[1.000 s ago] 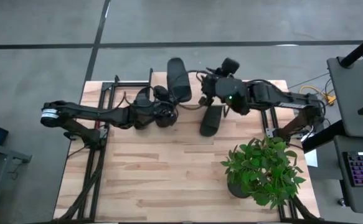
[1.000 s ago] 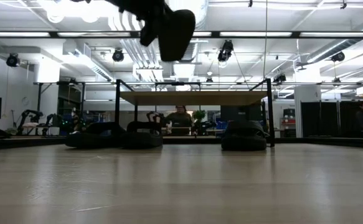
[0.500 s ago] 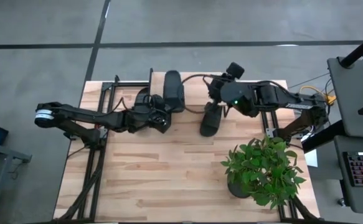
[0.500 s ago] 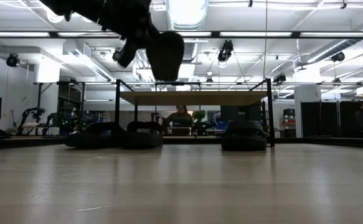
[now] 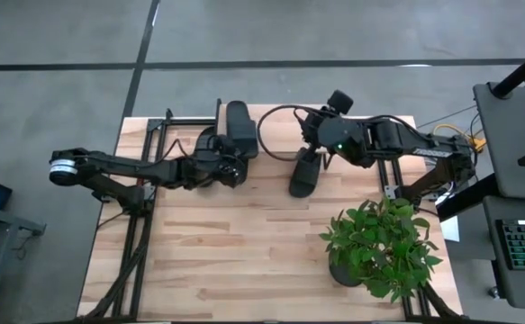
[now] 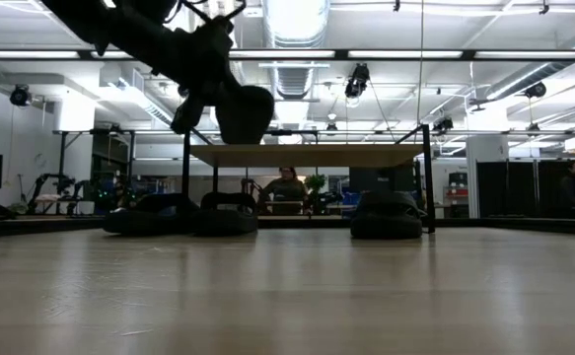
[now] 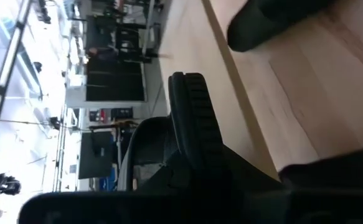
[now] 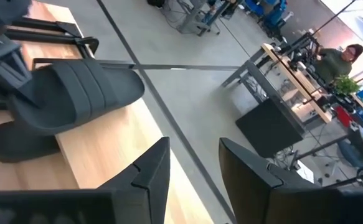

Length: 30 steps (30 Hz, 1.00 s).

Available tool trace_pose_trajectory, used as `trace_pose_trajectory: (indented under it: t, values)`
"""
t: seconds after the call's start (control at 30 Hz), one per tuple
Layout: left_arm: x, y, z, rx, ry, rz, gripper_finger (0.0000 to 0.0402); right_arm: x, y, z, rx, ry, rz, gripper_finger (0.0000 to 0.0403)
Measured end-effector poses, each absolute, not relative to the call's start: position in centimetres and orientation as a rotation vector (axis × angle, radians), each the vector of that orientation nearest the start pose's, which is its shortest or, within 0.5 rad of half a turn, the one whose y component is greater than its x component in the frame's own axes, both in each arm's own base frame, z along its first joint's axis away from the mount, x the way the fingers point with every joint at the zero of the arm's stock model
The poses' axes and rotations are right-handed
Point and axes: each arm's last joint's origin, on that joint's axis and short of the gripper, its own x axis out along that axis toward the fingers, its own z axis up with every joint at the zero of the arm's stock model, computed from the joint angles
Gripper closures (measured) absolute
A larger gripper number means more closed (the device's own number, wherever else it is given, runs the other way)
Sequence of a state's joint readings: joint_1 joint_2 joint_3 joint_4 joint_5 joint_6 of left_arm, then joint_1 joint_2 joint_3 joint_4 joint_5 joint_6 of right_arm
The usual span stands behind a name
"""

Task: Pick and place slides into the shelf
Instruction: Put the black slipper on the shelf

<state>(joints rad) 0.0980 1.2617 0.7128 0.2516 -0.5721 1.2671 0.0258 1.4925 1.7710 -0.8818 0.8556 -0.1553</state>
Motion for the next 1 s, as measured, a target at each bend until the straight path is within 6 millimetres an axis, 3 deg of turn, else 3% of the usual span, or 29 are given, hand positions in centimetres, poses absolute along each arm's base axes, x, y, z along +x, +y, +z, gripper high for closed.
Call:
trace_pose_trajectory:
  t: [0.4, 0.63, 1.0]
  values:
    - [26.2, 5.1, 24.3, 1.244, 0.716, 0.329, 0.0384, 29.0, -1.4, 44.2, -0.392, 0.619, -0.765, 0.0279]
    - [26.1, 5.6, 24.4, 1.189, 0.713, 0.363, 0.0342, 29.0, -1.4, 44.2, -0.392, 0.619, -0.766, 0.0281]
    - [25.8, 5.6, 23.7, 1.066, 0.745, 0.368, 0.0333, 29.0, -1.4, 44.2, -0.385, 0.619, -0.765, 0.0274]
